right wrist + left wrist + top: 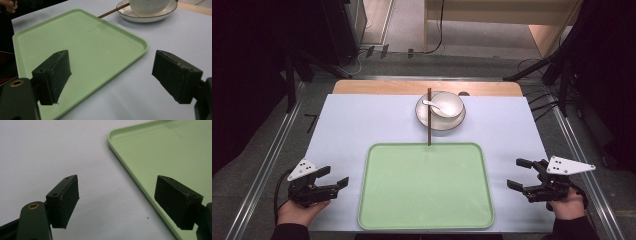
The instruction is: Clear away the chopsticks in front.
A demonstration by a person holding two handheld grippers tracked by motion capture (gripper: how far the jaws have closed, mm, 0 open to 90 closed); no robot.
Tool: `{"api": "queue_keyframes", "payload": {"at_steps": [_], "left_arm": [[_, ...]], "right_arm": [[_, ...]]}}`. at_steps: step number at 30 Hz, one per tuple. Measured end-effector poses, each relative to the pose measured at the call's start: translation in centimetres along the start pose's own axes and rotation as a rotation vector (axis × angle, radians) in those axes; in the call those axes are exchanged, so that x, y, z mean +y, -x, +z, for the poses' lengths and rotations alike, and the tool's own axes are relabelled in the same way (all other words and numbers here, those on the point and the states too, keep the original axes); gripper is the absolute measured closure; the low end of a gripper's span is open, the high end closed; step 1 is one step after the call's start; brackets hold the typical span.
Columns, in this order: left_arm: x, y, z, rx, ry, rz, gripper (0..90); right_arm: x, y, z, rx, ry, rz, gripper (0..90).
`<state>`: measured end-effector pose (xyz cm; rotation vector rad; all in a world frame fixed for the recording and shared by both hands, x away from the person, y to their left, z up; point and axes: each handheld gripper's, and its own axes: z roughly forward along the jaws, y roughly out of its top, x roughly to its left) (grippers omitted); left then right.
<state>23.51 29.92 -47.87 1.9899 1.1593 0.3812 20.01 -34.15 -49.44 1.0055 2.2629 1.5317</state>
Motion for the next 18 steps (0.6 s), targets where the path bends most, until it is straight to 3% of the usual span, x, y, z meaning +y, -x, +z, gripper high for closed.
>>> {"api": "queue_keyframes", "payload": {"at_steps": [6, 7, 9, 12, 18], "left_arm": [[0.14, -0.14, 0.01, -0.012, 0.0, 0.0, 21.6], [0.12, -0.21, 0.12, -0.038, -0.002, -0.01, 22.9], [0.12, -0.24, 0.2, -0.05, -0.004, -0.019, 23.9], [0.1, -0.21, 0.22, -0.058, 0.0, -0.018, 31.5], [0.18, -0.72, 0.37, -0.091, 0.002, -0.07, 31.5]], "right_arm": [[-0.04, 0.02, 0.1, 0.006, -0.003, 0.001, 15.6], [-0.05, 0.01, 0.12, 0.007, -0.005, 0.002, 15.6], [-0.05, 0.02, 0.13, 0.007, -0.006, 0.003, 15.6], [0.05, 0.04, 0.19, 0.007, 0.0, 0.0, 15.6], [0.09, 0.26, 0.56, 0.009, -0.012, 0.003, 15.6]]}}
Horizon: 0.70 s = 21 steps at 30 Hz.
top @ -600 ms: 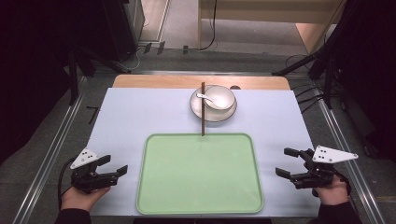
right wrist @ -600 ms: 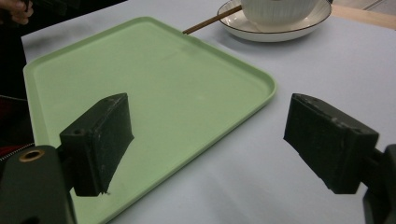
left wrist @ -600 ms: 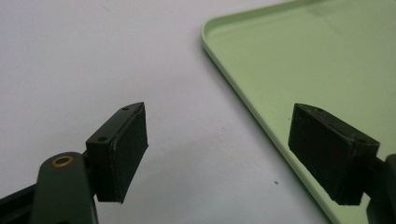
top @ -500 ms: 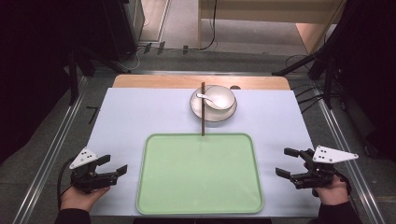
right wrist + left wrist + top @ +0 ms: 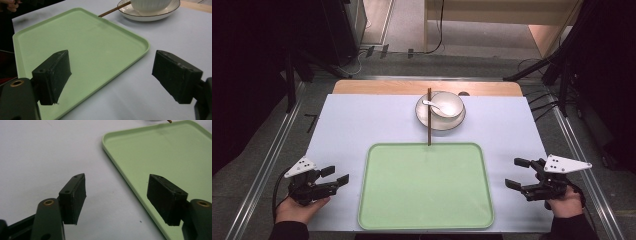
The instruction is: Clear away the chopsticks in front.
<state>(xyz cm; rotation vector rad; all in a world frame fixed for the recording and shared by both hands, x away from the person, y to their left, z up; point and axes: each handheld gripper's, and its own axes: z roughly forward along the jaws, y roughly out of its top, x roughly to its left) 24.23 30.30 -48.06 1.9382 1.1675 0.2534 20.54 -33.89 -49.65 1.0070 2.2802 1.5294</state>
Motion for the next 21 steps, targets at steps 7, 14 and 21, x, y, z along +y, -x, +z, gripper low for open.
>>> {"api": "queue_keyframes", "payload": {"at_steps": [7, 14, 21], "left_arm": [[0.25, 0.04, -0.09, 0.01, -0.013, -0.033, 36.5], [0.55, -0.2, 0.25, 0.007, -0.074, -0.112, 35.4], [0.71, -0.21, 0.54, 0.011, -0.077, -0.109, 33.2]], "right_arm": [[-0.05, 0.23, 0.13, 0.0, 0.004, 0.007, 15.6], [-0.02, 0.04, 0.14, 0.005, -0.005, -0.001, 15.6], [-0.07, 0.16, 0.03, -0.003, 0.005, 0.002, 15.6]]}}
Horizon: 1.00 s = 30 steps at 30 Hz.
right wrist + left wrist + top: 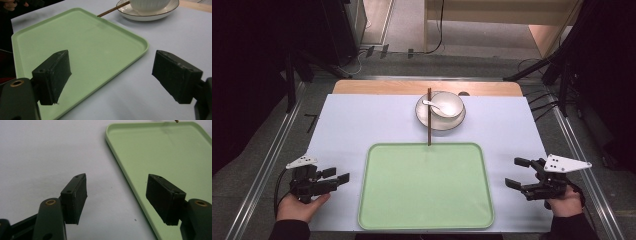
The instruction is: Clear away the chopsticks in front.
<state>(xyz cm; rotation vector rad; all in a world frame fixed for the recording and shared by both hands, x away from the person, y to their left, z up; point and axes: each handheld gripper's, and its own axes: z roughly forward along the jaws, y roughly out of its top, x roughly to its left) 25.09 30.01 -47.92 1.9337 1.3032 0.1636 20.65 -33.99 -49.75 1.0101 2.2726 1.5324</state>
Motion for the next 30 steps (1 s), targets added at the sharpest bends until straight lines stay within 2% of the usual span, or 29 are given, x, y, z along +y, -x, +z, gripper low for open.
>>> {"api": "queue_keyframes", "payload": {"at_steps": [7, 16, 22, 30], "left_arm": [[0.6, 0.4, 0.0, 0.008, 0.013, -0.003, 31.5], [1.6, 0.7, 0.7, 0.026, -0.03, -0.02, 31.3], [2.6, 1.1, 1.4, 0.027, -0.066, -0.001, 30.6], [3.8, 2.1, 2.3, 0.007, -0.067, 0.019, 30.6]], "right_arm": [[0.1, -0.2, 0.2, 0.0, -0.008, -0.004, 15.6], [0.1, -0.1, 0.4, 0.005, -0.015, -0.003, 15.6], [0.1, 0.1, 0.7, 0.013, -0.023, -0.006, 15.6], [0.1, 0.0, 0.5, 0.01, -0.02, 0.0, 15.6]]}}
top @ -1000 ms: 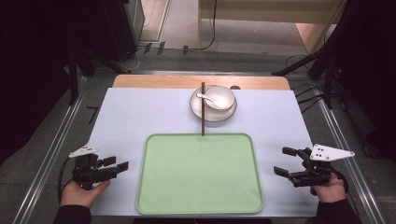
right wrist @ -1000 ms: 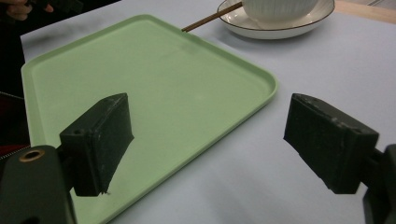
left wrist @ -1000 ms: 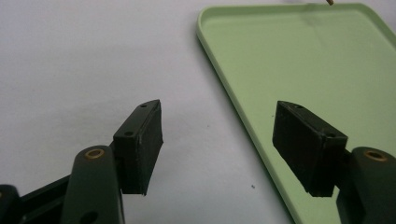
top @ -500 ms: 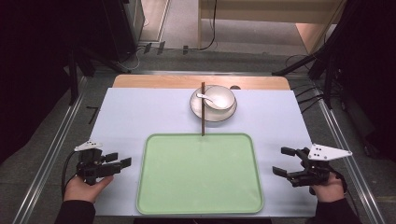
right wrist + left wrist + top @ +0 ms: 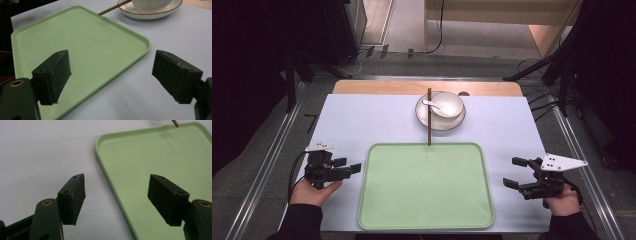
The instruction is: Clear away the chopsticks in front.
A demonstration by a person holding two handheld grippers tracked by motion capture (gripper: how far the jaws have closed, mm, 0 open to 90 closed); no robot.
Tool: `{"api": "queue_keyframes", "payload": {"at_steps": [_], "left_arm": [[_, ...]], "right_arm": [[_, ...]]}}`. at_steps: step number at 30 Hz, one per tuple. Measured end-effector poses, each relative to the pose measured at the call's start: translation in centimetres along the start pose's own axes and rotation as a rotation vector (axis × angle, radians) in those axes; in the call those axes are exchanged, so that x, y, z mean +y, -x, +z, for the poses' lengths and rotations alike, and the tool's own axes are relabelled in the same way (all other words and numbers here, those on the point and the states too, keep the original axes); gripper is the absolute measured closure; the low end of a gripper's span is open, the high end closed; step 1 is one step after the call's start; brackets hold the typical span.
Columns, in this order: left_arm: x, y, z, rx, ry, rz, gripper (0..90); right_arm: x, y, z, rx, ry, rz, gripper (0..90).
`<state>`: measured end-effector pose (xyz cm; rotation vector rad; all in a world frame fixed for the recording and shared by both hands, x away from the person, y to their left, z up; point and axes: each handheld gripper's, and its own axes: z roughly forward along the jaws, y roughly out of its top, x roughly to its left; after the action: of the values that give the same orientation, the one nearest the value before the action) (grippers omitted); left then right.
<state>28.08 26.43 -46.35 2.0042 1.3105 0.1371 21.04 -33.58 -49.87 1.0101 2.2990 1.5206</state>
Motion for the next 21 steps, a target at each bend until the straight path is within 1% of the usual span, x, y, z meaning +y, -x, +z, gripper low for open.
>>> {"api": "queue_keyframes", "payload": {"at_steps": [1, 4, 7, 8, 9, 11, 12, 13, 16, 18, 19, 20, 21], "left_arm": [[0.3, 0.2, 0.1, -0.005, -0.006, 0.012, 30.6], [1.2, 0.8, 0.2, 0.004, -0.032, 0.05, 30.7], [2.0, 1.3, 0.5, -0.012, -0.016, 0.049, 30.3], [2.2, 1.4, 0.6, -0.015, -0.016, 0.053, 29.8], [2.5, 1.6, 0.7, -0.012, -0.013, 0.057, 29.8], [2.9, 1.9, 1.1, -0.01, -0.015, 0.065, 29.7], [3.3, 2.1, 1.4, -0.008, -0.017, 0.069, 29.7], [3.3, 2.1, 1.4, -0.008, -0.017, 0.069, 29.7], [4.0, 2.3, 2.0, -0.007, -0.017, 0.068, 29.9], [4.6, 2.5, 2.4, -0.004, -0.019, 0.079, 31.0], [4.9, 2.7, 2.7, 0.002, -0.018, 0.086, 31.0], [5.2, 2.9, 3.0, 0.001, -0.017, 0.093, 31.3], [5.5, 3.0, 3.2, -0.002, -0.016, 0.094, 31.3]], "right_arm": [[0.0, 0.0, 0.0, 0.0, 0.0, 0.0, 15.6], [0.0, 0.0, 0.0, -0.005, 0.003, 0.001, 15.6], [0.1, -0.1, -0.4, -0.026, 0.01, -0.016, 15.6], [0.2, -0.1, -0.4, -0.026, 0.028, -0.007, 15.6], [0.2, -0.1, -0.4, -0.026, 0.028, -0.007, 15.6], [0.1, 0.0, -0.4, -0.025, 0.024, -0.008, 15.6], [0.1, 0.0, -0.3, -0.02, 0.011, -0.003, 15.6], [0.1, 0.0, -0.3, -0.02, 0.011, -0.003, 15.6], [0.0, 0.1, -0.2, -0.014, 0.006, 0.001, 15.6], [0.0, 0.1, 0.0, -0.003, -0.007, 0.011, 15.6], [0.0, 0.1, 0.0, -0.003, -0.007, 0.011, 15.6], [-0.1, 0.1, 0.1, -0.002, -0.02, 0.005, 15.6], [-0.1, 0.1, 0.1, -0.002, -0.02, 0.005, 15.6]]}}
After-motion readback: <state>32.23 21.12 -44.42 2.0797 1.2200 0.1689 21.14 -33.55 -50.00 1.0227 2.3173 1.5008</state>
